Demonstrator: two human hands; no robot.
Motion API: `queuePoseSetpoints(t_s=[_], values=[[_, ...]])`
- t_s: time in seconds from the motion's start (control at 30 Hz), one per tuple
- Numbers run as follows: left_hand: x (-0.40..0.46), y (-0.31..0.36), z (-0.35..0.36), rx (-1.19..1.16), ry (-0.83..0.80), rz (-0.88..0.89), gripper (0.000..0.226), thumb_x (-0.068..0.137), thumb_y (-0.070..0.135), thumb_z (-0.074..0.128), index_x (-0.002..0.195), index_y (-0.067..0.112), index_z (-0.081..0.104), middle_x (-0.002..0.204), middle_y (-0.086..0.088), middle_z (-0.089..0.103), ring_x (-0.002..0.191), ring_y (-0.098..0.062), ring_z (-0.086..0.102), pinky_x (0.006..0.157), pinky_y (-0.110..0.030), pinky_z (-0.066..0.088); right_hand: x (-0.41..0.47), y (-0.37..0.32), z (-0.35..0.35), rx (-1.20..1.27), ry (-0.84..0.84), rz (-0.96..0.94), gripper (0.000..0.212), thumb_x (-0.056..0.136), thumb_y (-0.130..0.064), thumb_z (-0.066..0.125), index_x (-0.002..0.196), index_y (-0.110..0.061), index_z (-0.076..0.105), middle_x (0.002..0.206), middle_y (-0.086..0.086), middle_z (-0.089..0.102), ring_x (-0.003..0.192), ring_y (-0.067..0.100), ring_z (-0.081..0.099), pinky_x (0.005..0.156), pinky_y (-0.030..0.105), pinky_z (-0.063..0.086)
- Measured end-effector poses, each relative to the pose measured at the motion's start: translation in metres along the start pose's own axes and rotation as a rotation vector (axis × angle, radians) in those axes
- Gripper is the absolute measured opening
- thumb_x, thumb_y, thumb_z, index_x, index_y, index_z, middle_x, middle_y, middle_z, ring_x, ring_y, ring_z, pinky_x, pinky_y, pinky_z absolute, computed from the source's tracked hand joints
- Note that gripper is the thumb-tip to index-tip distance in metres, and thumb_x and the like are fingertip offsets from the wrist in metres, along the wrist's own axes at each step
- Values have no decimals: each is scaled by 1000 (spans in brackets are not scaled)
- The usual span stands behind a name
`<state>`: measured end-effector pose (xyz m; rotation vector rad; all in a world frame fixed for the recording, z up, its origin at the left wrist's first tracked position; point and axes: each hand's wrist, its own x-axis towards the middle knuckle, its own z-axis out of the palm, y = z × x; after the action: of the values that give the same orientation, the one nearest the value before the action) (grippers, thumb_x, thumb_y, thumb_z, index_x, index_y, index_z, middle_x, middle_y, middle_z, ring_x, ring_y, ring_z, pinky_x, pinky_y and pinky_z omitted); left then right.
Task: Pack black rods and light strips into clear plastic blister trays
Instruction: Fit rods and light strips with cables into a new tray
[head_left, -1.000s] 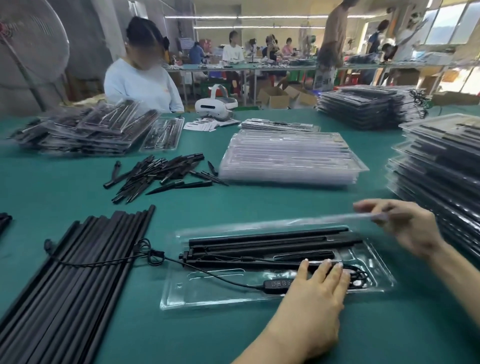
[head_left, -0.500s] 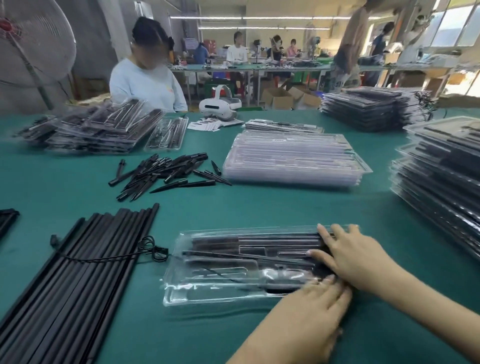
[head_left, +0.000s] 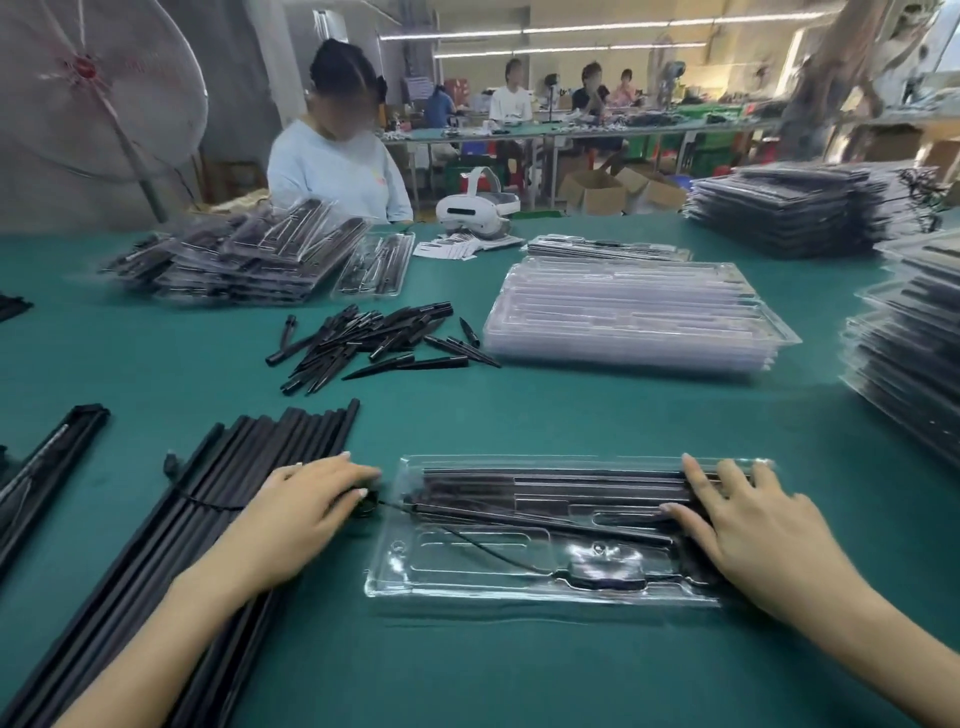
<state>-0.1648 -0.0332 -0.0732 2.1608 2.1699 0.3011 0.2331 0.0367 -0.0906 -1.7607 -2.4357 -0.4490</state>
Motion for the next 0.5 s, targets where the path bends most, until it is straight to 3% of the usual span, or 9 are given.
queuePoseSetpoints(t_s=[0.07,0.13,0.23,0.33,0.5], values=[[-1,11,7,74,-25,73,40,96,53,28,111,38,62,107,28,55,118,-2,45,96,-27,32,1,-2,-1,-22,86,-10,97,97,-55,-4,103,5,71,74,21,63,65,41,62,36,40,45],[-1,13,15,67,-1,93,50,87,61,14,102,45,58,93,28,51,99,3,43,89,-24,28,0,-4,-2,-24,77,-6,96,97,-55,-4,105,6,71,74,22,63,66,42,61,37,40,45],[-10,-4,9,88,-4,119,34,91,43,21,104,58,49,89,25,47,96,5,33,94,-22,17,-1,-4,-1,-40,101,-34,97,97,-55,-5,106,6,70,76,23,63,66,42,62,37,39,45],[-18,-4,8,70,22,209,54,86,18,28,107,60,54,92,24,46,98,8,30,99,-26,9,0,-2,2,-26,126,-51,97,97,-55,-5,105,5,71,75,21,63,66,41,62,37,39,44],[-16,-4,9,171,5,207,65,90,0,38,107,62,46,103,29,37,107,9,22,107,-29,1,-1,-3,1,1,132,-42,97,97,-54,-5,105,5,71,75,21,63,65,39,61,37,40,44]])
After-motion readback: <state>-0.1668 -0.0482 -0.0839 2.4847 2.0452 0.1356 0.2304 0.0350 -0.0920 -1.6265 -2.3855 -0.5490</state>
